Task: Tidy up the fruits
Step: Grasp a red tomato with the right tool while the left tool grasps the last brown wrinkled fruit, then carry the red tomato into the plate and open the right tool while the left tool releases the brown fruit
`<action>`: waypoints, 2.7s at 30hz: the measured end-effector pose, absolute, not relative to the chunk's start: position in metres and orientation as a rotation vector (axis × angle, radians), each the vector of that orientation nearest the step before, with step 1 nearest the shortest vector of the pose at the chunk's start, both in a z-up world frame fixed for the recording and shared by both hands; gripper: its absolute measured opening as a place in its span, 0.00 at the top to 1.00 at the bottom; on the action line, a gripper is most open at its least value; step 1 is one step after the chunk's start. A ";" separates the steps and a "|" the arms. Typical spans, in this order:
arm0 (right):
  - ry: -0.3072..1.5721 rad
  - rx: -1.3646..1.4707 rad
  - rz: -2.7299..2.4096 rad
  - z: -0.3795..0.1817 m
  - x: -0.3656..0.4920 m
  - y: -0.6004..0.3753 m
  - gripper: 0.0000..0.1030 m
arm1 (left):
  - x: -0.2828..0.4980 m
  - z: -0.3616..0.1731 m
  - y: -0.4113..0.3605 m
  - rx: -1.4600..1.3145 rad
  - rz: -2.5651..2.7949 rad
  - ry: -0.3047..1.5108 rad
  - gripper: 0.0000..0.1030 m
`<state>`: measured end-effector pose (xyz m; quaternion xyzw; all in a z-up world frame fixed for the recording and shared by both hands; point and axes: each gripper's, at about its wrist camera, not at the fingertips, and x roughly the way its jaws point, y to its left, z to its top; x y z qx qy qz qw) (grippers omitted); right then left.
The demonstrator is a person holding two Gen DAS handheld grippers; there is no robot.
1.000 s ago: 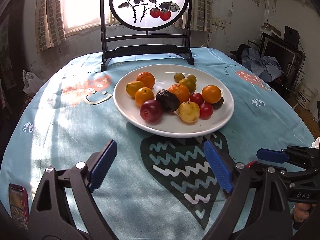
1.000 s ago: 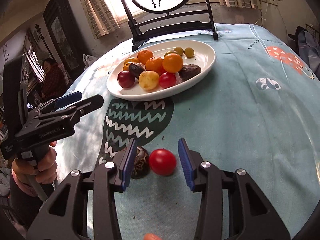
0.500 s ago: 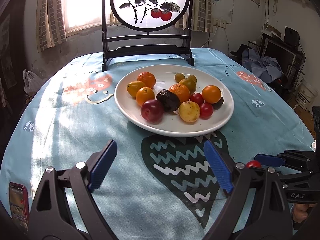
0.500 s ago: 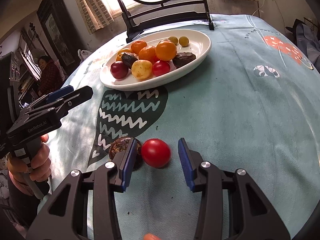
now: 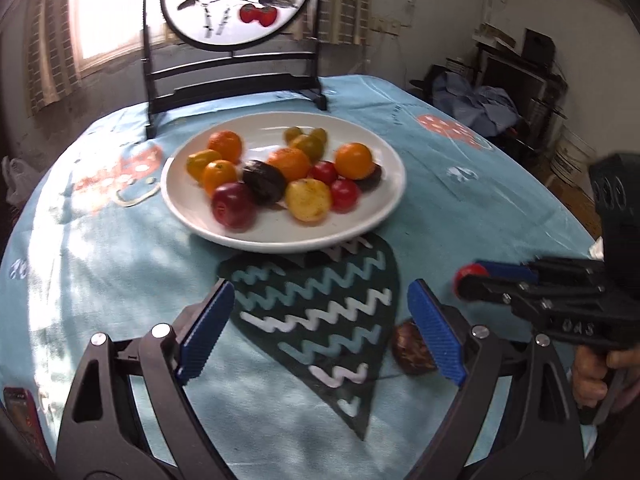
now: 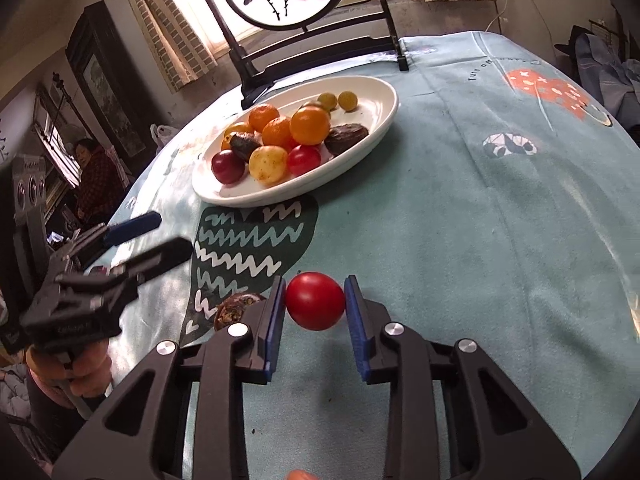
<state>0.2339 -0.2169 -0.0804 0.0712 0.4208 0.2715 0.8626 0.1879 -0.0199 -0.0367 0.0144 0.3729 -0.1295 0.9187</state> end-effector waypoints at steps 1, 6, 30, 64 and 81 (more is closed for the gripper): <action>0.881 0.160 0.560 -0.080 0.235 -0.219 0.71 | 0.185 -0.039 -0.029 0.056 -0.318 0.778 0.13; 0.892 0.185 0.541 -0.081 0.239 -0.224 0.71 | 0.175 -0.054 -0.065 0.177 -0.443 0.812 0.24; 0.891 0.185 0.537 -0.080 0.238 -0.225 0.71 | 0.183 -0.074 -0.075 0.217 -0.439 0.888 0.57; 0.722 0.214 0.565 -0.045 0.393 -0.138 0.57 | 0.343 -0.015 0.043 -0.139 -0.004 0.741 0.49; 0.701 0.110 0.533 -0.003 0.288 -0.178 0.01 | 0.228 0.020 0.046 -0.075 0.111 0.752 0.02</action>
